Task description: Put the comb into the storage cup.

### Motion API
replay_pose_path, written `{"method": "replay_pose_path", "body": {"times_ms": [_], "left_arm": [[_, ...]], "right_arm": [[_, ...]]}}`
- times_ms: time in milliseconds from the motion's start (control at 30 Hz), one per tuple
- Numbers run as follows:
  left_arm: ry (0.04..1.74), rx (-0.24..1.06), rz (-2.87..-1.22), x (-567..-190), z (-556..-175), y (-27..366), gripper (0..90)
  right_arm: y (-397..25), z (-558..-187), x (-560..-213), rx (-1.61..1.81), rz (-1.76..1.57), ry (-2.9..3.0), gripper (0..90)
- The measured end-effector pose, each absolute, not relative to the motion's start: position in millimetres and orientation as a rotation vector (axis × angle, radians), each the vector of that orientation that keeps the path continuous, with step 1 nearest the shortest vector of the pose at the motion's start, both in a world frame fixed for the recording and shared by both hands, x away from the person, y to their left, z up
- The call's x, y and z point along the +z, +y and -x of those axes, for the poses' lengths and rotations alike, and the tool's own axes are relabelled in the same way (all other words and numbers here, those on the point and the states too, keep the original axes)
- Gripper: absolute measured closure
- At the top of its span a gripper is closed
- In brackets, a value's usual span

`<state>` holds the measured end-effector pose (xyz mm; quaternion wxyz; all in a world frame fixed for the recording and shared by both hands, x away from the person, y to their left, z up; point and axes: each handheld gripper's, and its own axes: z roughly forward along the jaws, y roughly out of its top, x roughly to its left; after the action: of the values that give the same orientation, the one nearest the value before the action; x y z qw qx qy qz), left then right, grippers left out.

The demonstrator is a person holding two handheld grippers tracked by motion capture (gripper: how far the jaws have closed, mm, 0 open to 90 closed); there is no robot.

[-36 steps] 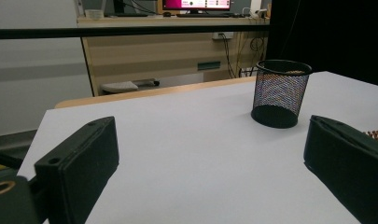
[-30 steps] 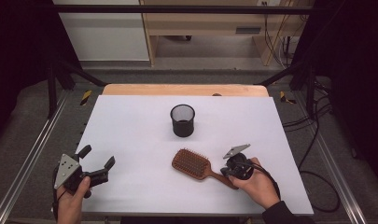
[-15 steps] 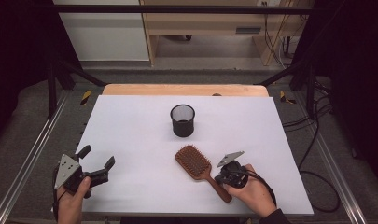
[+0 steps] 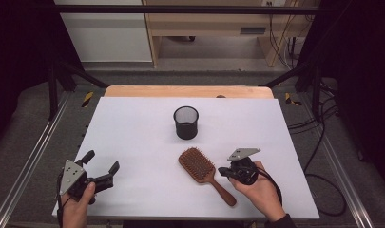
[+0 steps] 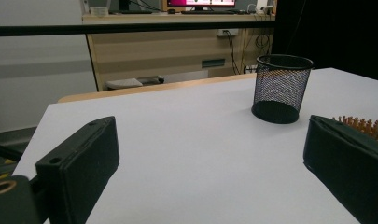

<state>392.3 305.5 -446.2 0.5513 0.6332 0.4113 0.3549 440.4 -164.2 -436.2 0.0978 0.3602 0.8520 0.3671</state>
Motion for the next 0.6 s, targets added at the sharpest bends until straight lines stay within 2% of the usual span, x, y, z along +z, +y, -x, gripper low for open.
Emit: {"method": "replay_pose_path", "body": {"times_ms": [433,567,600], "left_arm": [[1.067,0.919,-1.511,-454.8,-398.4,313.6,3.7],[1.096,0.935,-1.509,-457.2,-399.1,317.4,3.7],[1.104,0.934,-1.504,-457.6,-399.6,318.2,3.7]], "right_arm": [[-155.5,-441.0,-428.5,1.054,-1.055,2.517,90.0],[-153.9,-439.6,-426.8,1.040,-1.090,2.511,67.0],[-152.6,-439.7,-427.0,1.029,-1.095,2.512,59.0]]}}
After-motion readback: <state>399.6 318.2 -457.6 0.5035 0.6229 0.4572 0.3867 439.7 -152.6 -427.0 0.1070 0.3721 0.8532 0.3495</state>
